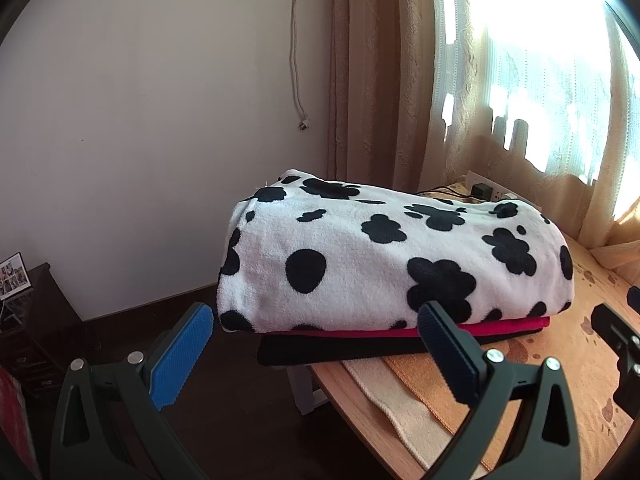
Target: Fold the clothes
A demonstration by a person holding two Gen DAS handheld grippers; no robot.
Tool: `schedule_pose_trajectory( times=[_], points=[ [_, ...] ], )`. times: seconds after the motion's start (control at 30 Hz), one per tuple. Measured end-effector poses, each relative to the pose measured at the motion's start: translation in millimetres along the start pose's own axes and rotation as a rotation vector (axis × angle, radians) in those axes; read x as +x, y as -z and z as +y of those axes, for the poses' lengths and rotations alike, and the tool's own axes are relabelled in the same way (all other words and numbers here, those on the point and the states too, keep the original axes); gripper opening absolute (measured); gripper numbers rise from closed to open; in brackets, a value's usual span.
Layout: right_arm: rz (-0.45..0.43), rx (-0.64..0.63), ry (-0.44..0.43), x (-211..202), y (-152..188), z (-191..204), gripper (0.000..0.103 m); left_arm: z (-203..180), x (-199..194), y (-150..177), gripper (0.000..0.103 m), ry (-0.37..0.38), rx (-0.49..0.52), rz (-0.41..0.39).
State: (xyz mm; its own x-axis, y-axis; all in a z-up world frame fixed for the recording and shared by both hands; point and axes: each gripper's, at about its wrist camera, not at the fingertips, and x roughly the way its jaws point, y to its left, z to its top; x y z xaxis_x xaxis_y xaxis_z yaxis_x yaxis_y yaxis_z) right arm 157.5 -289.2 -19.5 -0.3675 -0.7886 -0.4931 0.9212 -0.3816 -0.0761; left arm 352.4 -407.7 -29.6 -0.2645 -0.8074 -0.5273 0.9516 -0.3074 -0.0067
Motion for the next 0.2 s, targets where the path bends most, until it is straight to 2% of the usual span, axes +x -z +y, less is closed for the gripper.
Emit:
schedule_pose_trajectory(
  times=[0.2],
  points=[
    [0.001, 0.003, -0.002, 0.7, 1.5, -0.8, 0.086, -0.6, 1.7, -1.2, 0.103, 0.032, -0.001, 0.020]
  ],
)
